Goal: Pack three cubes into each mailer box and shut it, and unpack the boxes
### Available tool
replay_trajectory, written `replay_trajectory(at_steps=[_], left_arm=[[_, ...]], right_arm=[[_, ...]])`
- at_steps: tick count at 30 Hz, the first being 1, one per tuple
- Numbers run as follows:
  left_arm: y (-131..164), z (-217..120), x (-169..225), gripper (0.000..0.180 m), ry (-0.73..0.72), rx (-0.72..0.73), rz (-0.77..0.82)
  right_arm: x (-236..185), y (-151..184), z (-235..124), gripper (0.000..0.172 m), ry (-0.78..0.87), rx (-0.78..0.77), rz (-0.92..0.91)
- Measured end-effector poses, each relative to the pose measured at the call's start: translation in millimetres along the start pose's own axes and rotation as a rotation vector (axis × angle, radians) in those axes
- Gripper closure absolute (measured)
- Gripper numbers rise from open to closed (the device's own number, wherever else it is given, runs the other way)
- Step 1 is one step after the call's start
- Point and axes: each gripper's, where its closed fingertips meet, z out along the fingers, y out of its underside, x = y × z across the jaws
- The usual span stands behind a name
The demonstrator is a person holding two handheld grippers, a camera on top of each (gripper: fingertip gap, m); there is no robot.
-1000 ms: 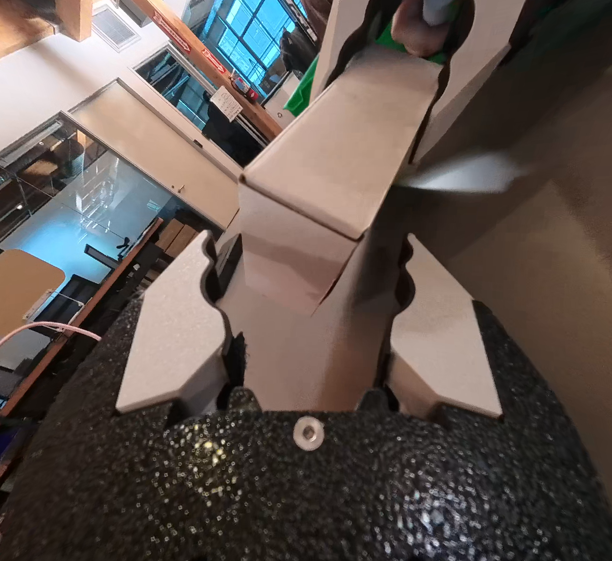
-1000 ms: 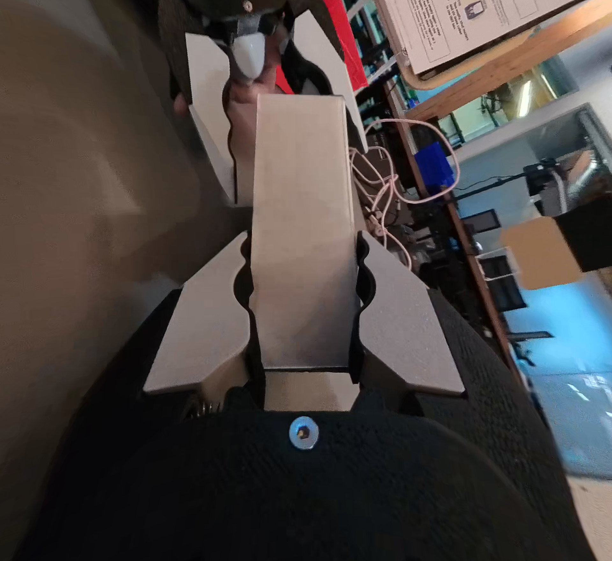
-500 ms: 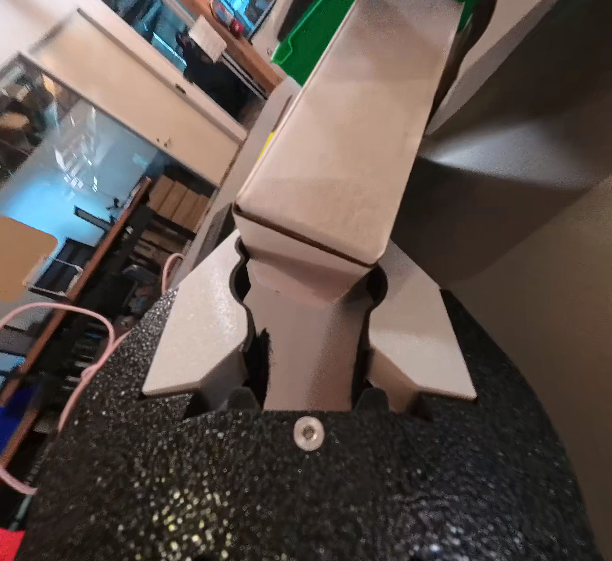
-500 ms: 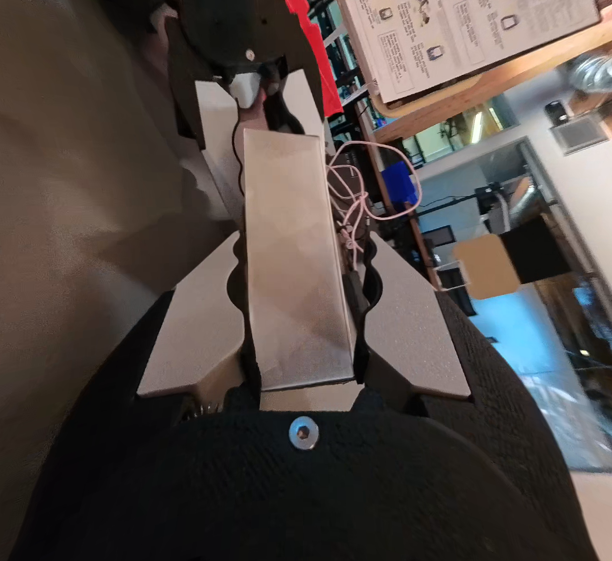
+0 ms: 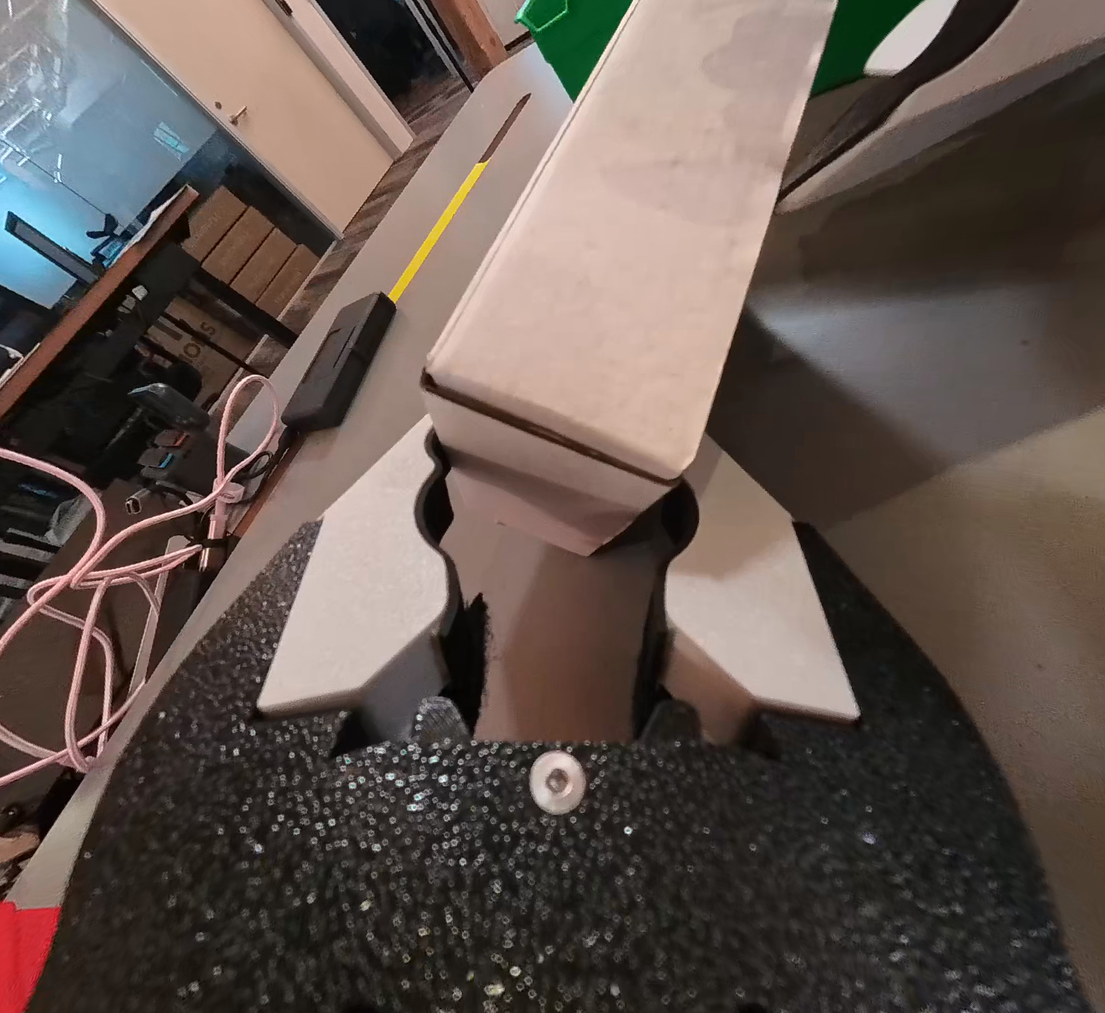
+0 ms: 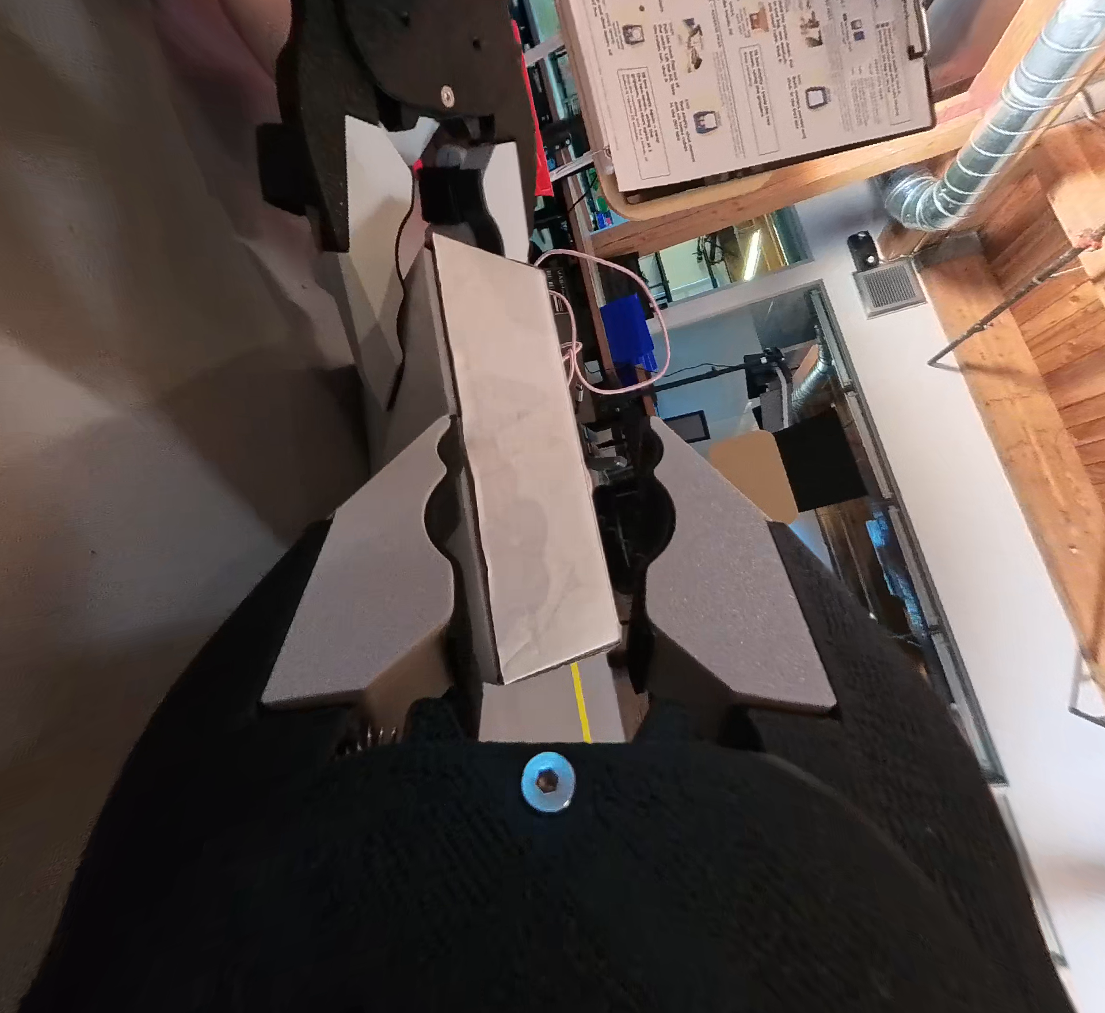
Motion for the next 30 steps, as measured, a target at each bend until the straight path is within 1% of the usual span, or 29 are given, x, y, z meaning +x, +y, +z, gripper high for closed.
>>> replay_trajectory(at_steps=[4, 5, 6, 7, 9, 14, 16, 19, 20, 22, 24, 28, 30], left_arm=[[-0.4, -2.8, 1.0, 0.113, 0.026, 0.016, 0.010], [-0.4, -3.9, 1.3, 0.114, 0.033, 0.018, 0.014], [-0.3, -4.6, 1.2, 0.114, 0.037, 0.015, 0.012], [-0.2, -4.8, 0.4, 0.116, 0.034, 0.013, 0.010], [1.2, -4.3, -2.5, 0.115, 0.016, 0.006, 0.032], [3.0, -3.3, -4.9, 0.116, 0.014, 0.012, 0.011], [2.4, -2.4, -5.6, 0.116, 0.021, 0.029, -0.012], [2.7, -0.9, -6.9, 0.116, 0.017, 0.021, -0.026], [2.8, -0.8, -6.9, 0.116, 0.018, 0.017, -0.029], [2.4, -0.7, -4.6, 0.115, 0.027, 0.010, -0.021], [1.7, -1.5, -2.5, 0.115, 0.033, -0.001, -0.014], [-0.4, -3.3, 1.6, 0.116, 0.064, 0.001, -0.036], [-0.2, -3.3, 1.4, 0.116, 0.064, 0.003, -0.035]], right_arm=[[1.4, -1.6, -0.3, 0.119, 0.021, -0.007, -0.043], [5.7, -1.0, -0.8, 0.116, 0.053, -0.016, -0.064], [14.0, -0.4, -1.6, 0.105, 0.113, -0.027, -0.091], [19.4, -0.2, -2.1, 0.100, 0.153, -0.038, -0.113], [22.8, 0.6, -1.4, 0.096, 0.183, -0.051, -0.114], [25.0, 0.2, 0.4, 0.099, 0.230, -0.073, -0.159], [29.8, -1.8, -0.1, 0.095, 0.274, -0.079, -0.190], [31.2, -0.7, 0.9, 0.096, 0.295, -0.100, -0.211], [29.3, -0.1, 1.8, 0.099, 0.284, -0.102, -0.216], [19.4, 1.7, 4.5, 0.111, 0.218, -0.110, -0.254], [8.6, 3.3, 6.8, 0.130, 0.153, -0.114, -0.290], [-1.3, 4.1, 8.9, 0.156, 0.092, -0.116, -0.307], [-6.4, 6.2, 11.1, 0.170, 0.075, -0.143, -0.362]])
